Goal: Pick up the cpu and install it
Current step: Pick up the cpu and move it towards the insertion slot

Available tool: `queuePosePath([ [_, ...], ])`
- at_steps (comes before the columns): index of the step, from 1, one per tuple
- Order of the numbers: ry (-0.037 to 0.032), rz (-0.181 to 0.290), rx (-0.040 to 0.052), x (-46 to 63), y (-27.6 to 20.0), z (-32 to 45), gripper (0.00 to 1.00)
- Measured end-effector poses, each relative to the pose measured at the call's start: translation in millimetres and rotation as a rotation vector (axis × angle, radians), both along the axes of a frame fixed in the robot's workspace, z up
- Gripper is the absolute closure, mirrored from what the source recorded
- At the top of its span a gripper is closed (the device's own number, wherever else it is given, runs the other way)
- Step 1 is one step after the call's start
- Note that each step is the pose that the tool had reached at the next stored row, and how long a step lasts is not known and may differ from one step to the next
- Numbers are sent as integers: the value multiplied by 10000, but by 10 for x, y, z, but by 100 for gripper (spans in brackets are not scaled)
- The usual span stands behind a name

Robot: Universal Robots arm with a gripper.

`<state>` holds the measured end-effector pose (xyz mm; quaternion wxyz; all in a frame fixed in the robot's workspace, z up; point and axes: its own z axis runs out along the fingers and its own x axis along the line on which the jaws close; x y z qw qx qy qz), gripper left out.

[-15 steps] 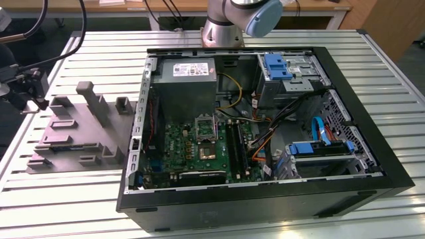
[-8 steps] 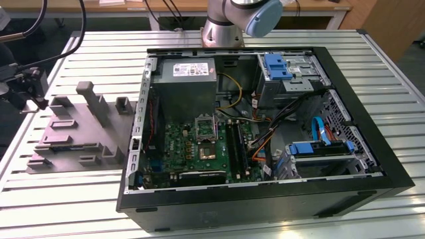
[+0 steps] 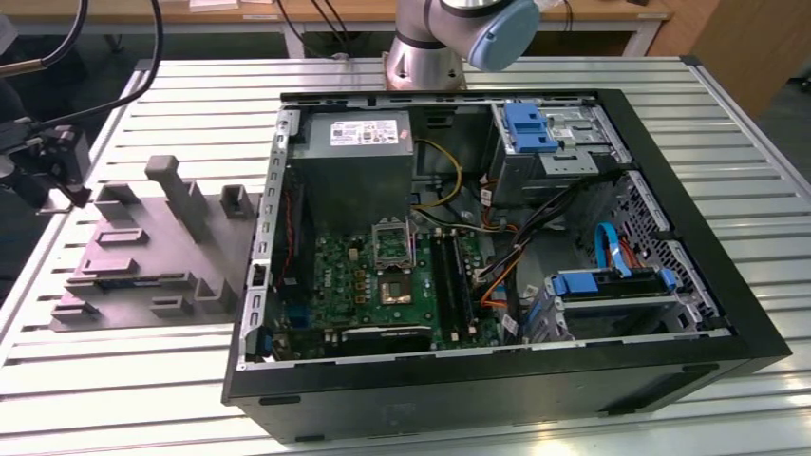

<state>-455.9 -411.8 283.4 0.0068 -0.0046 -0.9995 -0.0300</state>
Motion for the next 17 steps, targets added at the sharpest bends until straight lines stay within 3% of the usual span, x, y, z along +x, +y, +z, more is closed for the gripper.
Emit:
queuePosePath([
  [8, -2, 0, 1, 0, 0, 34, 53],
  [9, -1, 0, 0, 0, 0, 214, 53],
  [10, -2, 0, 1, 0, 0, 216, 53],
  [11, -2, 0, 1, 0, 0, 379, 53],
  [17, -1, 0, 0, 0, 0, 401, 53],
])
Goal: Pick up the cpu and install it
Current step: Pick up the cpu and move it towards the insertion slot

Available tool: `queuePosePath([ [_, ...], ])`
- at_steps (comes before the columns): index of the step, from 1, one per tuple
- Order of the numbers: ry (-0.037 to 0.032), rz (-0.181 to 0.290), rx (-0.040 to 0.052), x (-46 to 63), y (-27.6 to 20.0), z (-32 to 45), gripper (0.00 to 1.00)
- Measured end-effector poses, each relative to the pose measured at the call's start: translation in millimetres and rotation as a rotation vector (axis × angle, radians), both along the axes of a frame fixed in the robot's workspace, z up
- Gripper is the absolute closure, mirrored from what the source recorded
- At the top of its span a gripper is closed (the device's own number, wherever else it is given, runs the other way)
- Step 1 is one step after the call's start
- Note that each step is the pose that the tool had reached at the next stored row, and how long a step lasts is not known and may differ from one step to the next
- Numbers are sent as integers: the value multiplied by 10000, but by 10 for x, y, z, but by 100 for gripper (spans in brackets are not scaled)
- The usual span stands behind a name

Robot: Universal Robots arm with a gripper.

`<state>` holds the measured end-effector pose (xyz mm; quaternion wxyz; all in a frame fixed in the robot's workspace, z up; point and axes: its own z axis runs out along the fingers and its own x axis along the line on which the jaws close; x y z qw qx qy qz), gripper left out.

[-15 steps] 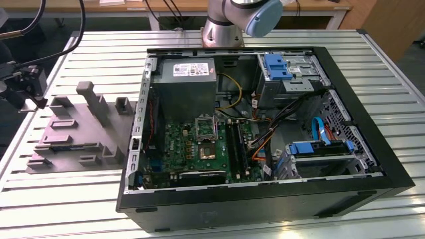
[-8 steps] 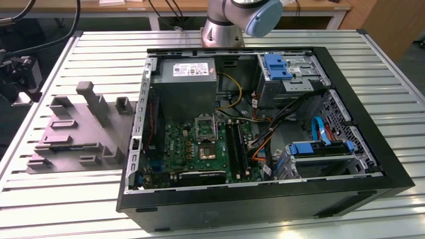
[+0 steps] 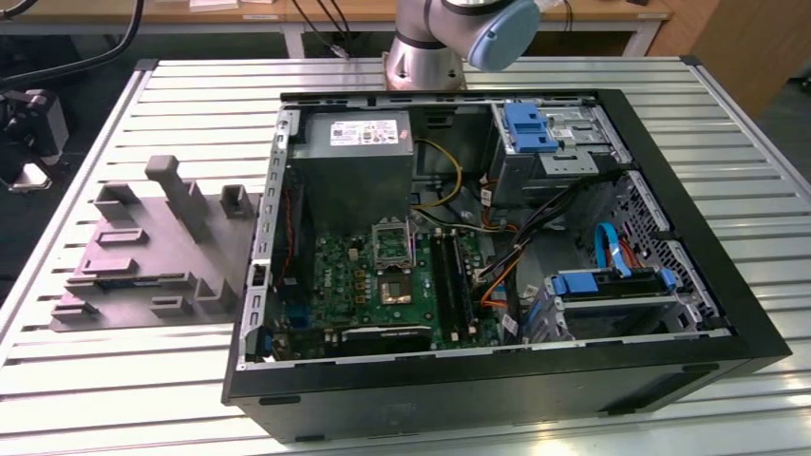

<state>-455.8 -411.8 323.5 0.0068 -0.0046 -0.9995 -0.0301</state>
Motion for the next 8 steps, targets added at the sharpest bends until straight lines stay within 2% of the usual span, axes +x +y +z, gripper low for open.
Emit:
queuePosePath([
  [8, 0, 0, 0, 0, 0, 17, 53],
])
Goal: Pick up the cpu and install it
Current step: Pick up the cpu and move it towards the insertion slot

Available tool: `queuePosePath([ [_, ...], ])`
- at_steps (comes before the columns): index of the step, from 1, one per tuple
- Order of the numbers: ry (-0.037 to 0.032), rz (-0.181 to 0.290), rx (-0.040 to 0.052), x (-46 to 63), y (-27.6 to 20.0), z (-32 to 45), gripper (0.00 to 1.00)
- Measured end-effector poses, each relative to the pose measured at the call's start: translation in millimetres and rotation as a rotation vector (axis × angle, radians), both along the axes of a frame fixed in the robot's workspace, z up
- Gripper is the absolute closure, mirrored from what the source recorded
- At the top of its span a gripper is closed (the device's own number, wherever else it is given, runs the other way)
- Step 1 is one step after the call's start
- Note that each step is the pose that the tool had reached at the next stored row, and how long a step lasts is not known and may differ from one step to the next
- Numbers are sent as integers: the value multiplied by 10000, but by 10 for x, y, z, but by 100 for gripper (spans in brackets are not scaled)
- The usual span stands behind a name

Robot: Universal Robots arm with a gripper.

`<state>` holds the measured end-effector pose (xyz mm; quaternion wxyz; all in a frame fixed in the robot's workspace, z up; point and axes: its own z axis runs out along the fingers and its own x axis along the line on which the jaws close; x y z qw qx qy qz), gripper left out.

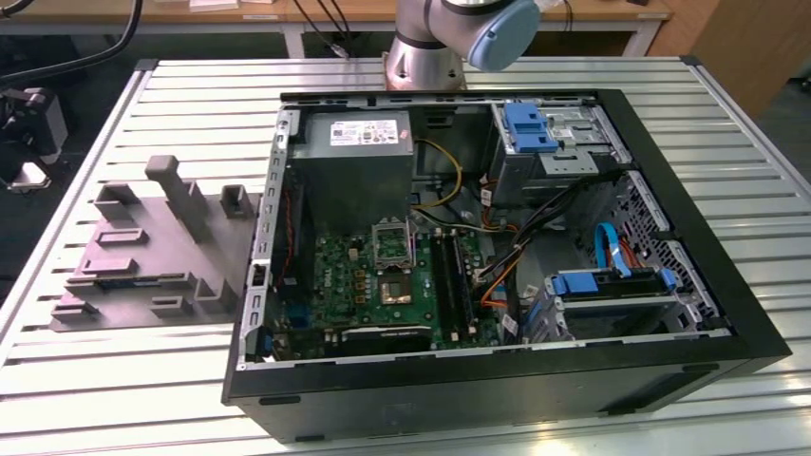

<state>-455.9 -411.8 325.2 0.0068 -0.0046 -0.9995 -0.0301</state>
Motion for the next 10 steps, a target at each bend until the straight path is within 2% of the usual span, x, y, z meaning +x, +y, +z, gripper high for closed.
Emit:
queuePosePath([
  [10, 0, 0, 0, 0, 0, 21, 53],
])
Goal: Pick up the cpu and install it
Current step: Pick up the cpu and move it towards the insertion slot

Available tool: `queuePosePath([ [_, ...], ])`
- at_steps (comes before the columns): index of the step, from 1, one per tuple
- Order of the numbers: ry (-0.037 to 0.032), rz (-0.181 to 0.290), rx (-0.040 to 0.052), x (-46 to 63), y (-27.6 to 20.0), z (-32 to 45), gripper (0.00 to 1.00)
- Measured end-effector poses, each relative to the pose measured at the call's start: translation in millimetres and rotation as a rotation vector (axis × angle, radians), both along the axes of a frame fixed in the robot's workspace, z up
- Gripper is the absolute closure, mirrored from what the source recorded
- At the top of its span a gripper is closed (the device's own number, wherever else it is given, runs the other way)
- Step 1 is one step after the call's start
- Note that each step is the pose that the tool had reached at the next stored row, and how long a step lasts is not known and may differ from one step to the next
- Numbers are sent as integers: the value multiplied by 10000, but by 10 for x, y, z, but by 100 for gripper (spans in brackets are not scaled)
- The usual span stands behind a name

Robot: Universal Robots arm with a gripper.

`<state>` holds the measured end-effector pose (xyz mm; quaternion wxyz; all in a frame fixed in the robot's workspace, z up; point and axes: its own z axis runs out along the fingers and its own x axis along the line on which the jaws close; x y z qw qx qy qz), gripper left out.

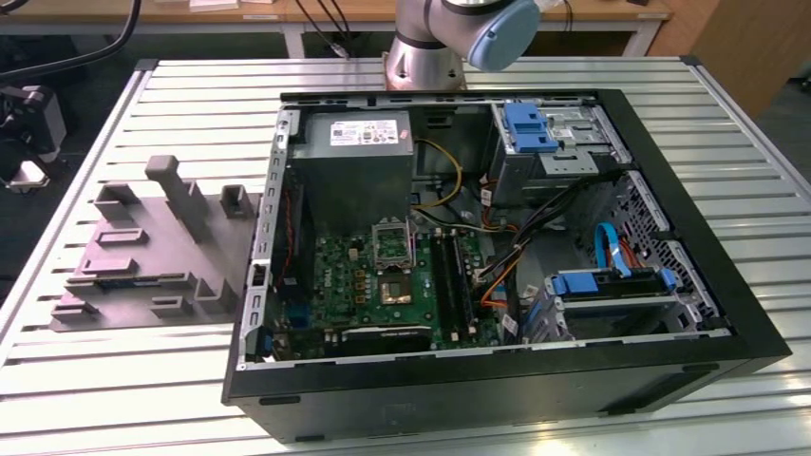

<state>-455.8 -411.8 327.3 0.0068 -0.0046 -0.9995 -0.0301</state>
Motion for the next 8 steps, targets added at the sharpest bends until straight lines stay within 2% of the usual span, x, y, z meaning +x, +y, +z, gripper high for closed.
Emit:
queuePosePath([
  [8, 0, 0, 0, 0, 0, 17, 53],
])
